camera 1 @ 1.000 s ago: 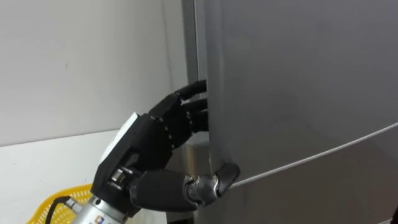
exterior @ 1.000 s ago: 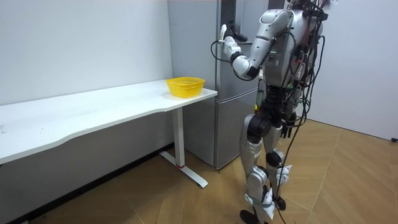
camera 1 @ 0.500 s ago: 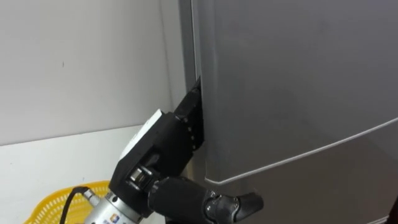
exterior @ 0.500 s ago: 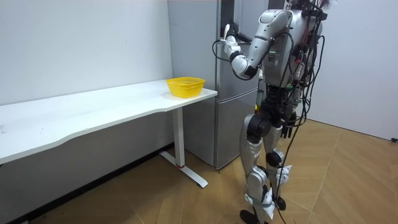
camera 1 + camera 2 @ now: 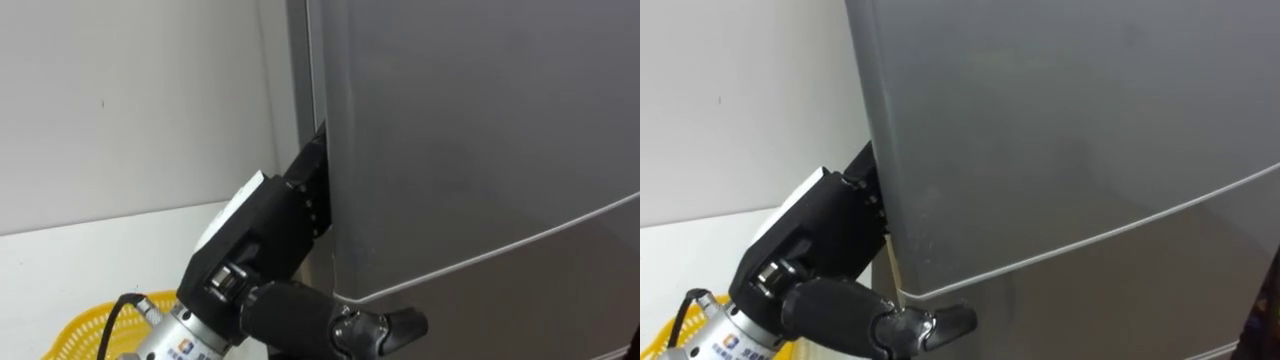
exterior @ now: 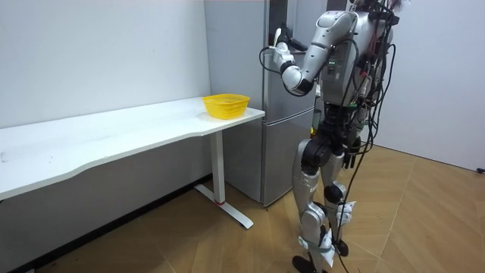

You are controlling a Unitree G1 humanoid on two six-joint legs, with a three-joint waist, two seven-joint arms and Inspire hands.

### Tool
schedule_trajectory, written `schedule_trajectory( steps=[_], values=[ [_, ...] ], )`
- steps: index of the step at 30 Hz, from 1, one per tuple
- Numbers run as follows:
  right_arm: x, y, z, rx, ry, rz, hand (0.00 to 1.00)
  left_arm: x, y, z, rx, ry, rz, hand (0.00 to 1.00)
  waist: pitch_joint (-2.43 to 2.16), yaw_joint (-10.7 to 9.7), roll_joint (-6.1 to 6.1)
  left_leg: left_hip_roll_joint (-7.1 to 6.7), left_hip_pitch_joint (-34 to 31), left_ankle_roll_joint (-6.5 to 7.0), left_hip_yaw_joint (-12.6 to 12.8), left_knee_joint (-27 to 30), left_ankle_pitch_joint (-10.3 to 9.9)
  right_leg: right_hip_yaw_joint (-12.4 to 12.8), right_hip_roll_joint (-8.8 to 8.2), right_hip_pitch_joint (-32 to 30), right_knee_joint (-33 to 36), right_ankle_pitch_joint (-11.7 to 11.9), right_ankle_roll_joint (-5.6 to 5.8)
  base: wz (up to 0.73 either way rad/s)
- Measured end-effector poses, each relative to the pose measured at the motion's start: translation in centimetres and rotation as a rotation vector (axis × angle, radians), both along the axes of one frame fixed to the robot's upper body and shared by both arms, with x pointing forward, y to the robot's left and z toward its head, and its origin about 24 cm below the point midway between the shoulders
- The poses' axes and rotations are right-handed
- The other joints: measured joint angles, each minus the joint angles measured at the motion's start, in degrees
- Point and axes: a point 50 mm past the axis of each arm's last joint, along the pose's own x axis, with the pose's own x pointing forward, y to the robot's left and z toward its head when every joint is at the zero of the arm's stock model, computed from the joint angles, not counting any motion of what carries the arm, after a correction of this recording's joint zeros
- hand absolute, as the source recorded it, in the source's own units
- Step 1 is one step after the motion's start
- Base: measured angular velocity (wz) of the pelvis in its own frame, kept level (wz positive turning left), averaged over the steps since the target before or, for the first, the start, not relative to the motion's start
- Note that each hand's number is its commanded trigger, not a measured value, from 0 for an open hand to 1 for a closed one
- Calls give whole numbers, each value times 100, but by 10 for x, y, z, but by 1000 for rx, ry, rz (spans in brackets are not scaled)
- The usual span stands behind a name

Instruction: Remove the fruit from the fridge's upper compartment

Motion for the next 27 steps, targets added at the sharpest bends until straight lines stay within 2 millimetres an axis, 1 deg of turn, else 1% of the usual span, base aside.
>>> schedule_trajectory(
  steps=[5,16,21,22,27],
  values=[
    [0,-1,0,1,3,0,0,1,-2,4,-19,-6,-21,0,1,-50,1,0,-5,0,6,0,0,11,0,-21,2,3,3,0],
    [-2,-1,0,14,11,0,0,-1,-18,15,-22,-57,-142,0,-7,-66,13,0,0,0,21,0,0,36,1,-33,0,3,3,0],
    [-2,-2,0,13,12,1,0,-3,-23,15,-21,-60,-187,0,-12,-129,19,3,25,0,30,-15,0,48,5,-21,1,3,3,0],
    [-2,-2,0,11,14,0,0,-3,-23,15,-18,-62,-193,0,-10,-164,16,3,47,1,43,-24,0,56,6,-13,0,3,3,0],
    [-3,-3,1,8,21,-1,0,-4,-24,15,-25,-55,-215,0,-1,-198,1,5,110,1,154,-40,0,182,13,6,1,18,20,-12]
  ],
)
